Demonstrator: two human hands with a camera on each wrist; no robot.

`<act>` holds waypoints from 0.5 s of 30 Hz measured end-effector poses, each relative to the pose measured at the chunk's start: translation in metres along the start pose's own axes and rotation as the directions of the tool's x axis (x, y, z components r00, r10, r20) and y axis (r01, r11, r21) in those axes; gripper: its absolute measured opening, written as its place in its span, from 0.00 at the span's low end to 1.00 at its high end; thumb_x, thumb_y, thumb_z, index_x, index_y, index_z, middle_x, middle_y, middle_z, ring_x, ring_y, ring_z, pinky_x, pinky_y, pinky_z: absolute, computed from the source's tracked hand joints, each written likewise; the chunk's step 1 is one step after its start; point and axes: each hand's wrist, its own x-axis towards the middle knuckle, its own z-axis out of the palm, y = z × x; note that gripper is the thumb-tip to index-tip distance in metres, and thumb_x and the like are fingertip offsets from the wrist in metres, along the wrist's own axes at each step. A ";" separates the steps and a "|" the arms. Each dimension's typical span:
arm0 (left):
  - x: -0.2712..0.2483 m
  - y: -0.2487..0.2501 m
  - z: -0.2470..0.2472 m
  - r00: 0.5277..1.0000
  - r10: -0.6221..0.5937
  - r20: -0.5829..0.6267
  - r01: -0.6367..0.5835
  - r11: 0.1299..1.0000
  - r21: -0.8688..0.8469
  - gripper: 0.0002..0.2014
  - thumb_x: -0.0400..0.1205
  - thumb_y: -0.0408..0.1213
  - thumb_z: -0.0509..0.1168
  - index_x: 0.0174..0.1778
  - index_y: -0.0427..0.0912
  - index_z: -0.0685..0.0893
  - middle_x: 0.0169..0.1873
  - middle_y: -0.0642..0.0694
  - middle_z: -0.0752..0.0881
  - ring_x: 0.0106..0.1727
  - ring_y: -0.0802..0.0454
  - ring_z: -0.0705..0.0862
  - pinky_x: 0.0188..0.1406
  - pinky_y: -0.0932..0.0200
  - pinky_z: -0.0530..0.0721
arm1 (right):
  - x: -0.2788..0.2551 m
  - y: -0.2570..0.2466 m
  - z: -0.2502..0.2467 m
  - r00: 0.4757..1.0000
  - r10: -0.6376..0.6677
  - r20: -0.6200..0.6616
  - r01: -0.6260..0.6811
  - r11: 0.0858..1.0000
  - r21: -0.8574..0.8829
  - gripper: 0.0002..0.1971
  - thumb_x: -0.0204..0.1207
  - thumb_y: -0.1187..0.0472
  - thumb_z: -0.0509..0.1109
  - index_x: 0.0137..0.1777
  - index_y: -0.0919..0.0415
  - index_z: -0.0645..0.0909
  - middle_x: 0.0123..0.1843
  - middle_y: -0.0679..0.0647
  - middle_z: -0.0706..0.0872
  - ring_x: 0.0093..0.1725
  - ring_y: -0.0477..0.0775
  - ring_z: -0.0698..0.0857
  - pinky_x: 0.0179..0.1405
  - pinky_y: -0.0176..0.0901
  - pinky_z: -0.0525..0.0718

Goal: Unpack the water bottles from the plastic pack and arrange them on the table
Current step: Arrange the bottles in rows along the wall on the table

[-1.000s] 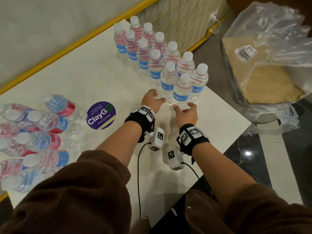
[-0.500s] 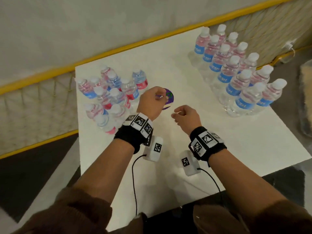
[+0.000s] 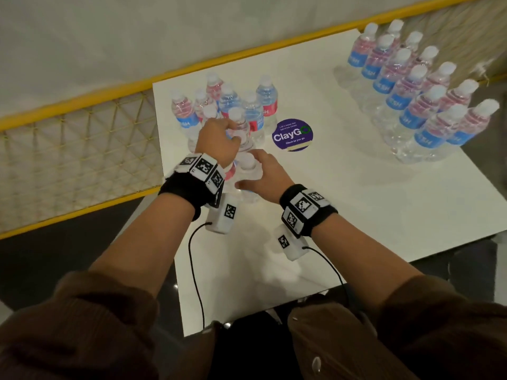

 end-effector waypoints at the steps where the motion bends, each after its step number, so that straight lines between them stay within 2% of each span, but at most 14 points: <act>1: 0.001 0.003 -0.002 0.999 0.019 0.045 -0.020 0.999 0.043 0.16 0.79 0.35 0.65 0.62 0.39 0.82 0.63 0.39 0.82 0.62 0.43 0.82 0.61 0.57 0.77 | 0.000 0.000 0.003 1.000 0.001 -0.015 -0.001 1.000 -0.019 0.39 0.60 0.57 0.83 0.71 0.58 0.69 0.65 0.58 0.77 0.62 0.56 0.78 0.58 0.42 0.76; 5: 0.004 0.015 -0.004 0.978 0.088 0.191 -0.122 0.977 0.175 0.23 0.79 0.36 0.66 0.71 0.43 0.76 0.71 0.43 0.78 0.71 0.44 0.76 0.67 0.57 0.73 | -0.002 0.004 0.002 0.998 -0.037 -0.057 0.029 0.990 -0.136 0.32 0.66 0.61 0.79 0.69 0.59 0.70 0.63 0.60 0.80 0.61 0.61 0.79 0.52 0.41 0.73; 9: 0.011 0.030 -0.001 0.954 0.094 0.283 -0.199 0.907 0.370 0.19 0.79 0.36 0.67 0.67 0.40 0.80 0.67 0.40 0.80 0.68 0.40 0.77 0.65 0.52 0.75 | -0.008 0.020 -0.023 0.996 -0.012 -0.089 -0.004 0.983 -0.185 0.27 0.67 0.61 0.75 0.65 0.58 0.70 0.57 0.60 0.81 0.55 0.61 0.81 0.47 0.41 0.72; 12: 0.014 0.042 0.007 0.941 0.120 0.317 -0.243 0.892 0.380 0.19 0.79 0.39 0.68 0.65 0.38 0.82 0.65 0.38 0.81 0.66 0.40 0.79 0.62 0.52 0.76 | -0.013 0.037 -0.056 0.979 0.058 -0.195 -0.087 0.986 -0.144 0.29 0.67 0.61 0.75 0.67 0.58 0.70 0.59 0.59 0.81 0.58 0.60 0.81 0.50 0.39 0.72; 15: 0.016 0.057 0.023 0.933 0.174 0.315 -0.271 0.915 0.298 0.18 0.80 0.37 0.67 0.66 0.38 0.81 0.66 0.38 0.80 0.68 0.40 0.77 0.64 0.54 0.74 | -0.014 0.052 -0.092 0.945 0.107 -0.308 -0.145 0.984 -0.103 0.28 0.68 0.60 0.74 0.68 0.57 0.71 0.60 0.59 0.82 0.58 0.59 0.81 0.52 0.40 0.74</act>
